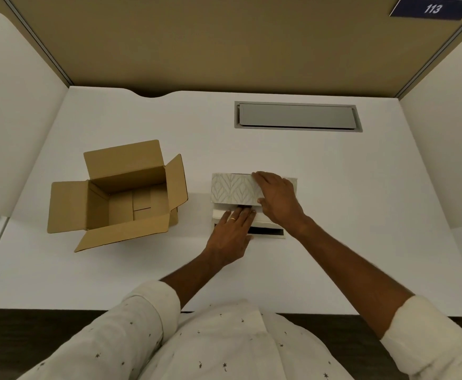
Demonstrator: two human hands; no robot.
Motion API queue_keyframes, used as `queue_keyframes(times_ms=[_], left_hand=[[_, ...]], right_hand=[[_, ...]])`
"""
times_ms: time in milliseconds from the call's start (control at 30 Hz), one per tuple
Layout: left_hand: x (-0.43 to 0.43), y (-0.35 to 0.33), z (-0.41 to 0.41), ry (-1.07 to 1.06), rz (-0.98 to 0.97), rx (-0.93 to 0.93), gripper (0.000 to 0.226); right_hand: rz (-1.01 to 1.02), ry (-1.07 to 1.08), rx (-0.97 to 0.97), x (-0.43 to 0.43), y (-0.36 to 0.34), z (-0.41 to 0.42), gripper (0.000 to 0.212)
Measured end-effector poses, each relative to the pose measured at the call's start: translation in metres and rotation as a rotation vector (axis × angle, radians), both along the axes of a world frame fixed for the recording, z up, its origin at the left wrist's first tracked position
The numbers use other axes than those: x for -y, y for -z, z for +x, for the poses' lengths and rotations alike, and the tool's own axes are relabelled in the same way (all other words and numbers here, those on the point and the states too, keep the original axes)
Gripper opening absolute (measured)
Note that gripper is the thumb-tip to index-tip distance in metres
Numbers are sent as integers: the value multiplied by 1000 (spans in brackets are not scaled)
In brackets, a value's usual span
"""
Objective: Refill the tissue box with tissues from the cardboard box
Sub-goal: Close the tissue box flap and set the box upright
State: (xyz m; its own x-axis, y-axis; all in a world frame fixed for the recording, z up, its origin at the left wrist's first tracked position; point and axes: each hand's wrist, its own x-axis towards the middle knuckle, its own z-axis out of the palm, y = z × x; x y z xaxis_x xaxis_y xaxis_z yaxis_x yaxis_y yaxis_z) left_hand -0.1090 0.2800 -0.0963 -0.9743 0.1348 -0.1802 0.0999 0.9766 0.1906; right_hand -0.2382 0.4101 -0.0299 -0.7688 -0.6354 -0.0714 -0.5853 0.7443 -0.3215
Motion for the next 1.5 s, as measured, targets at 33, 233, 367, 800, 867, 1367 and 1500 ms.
queue_keyframes(times_ms=[33,233,367,800,867,1367,1500], left_hand=[[0,0,1,4,-5,-4,67],[5,0,5,-21,-40,7,75],[8,0,7,4,-12,-5,76],[27,6,41,80,88,-201,48],[26,5,41,70,64,-158,51],[31,15,56,113,-36,-27,53],[30,16,58,106,-69,34,57]], right_hand=[[-1,0,0,-1,0,3,74],[18,-24,-2,-6,-1,11,74],[21,-30,-9,-7,-6,16,74],[110,-25,-149,-14,0,38,94],[141,-36,-174,-15,5,43,98],[200,11,-186,-18,30,59,96],[214,1,-187,-20,35,64,93]])
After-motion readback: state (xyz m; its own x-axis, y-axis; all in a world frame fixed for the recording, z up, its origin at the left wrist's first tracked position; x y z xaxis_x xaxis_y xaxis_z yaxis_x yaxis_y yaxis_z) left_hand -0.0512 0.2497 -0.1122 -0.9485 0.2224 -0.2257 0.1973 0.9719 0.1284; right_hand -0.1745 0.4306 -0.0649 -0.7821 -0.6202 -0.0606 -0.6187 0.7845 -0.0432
